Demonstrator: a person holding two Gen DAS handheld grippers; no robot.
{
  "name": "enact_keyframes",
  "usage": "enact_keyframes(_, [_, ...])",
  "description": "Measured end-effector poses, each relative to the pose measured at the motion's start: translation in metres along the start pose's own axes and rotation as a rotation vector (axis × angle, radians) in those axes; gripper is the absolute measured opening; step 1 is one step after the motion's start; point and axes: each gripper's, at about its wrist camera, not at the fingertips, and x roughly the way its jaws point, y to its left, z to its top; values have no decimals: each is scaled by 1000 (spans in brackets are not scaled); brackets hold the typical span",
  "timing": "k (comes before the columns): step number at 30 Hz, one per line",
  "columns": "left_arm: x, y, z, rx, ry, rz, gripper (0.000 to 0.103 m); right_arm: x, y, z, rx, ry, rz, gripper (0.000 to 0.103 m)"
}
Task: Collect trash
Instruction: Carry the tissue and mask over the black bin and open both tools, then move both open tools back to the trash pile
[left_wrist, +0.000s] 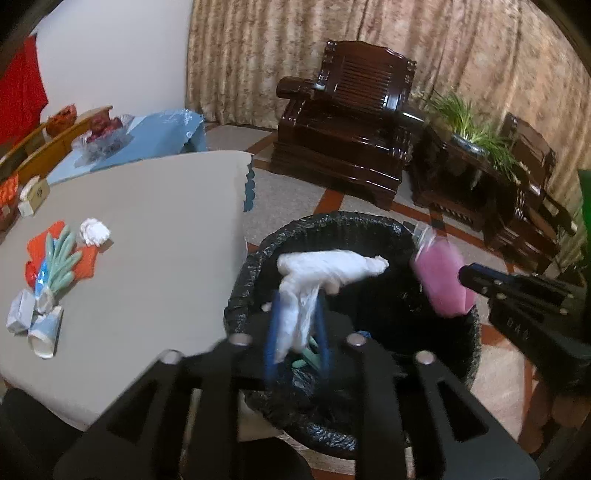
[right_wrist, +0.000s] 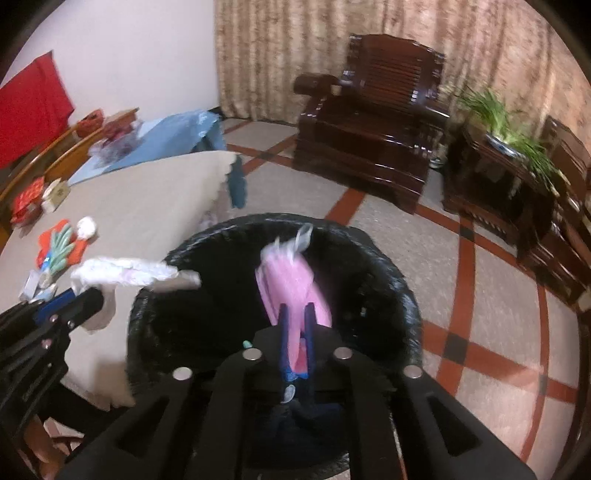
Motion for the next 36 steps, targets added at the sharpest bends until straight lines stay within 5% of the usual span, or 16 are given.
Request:
enact_keyframes(2, [-1,1,-3,4,-5,3,46,-3,-3,-3,13,-6,2,16])
enact_keyframes(29, [-23,84,-9,-4,-13,52,55,-14,78,-23,-13,5,55,24])
enact_keyframes(36, [-41,150,-16,12,-27,91,68,-15,132,-24,-39,8,120,36])
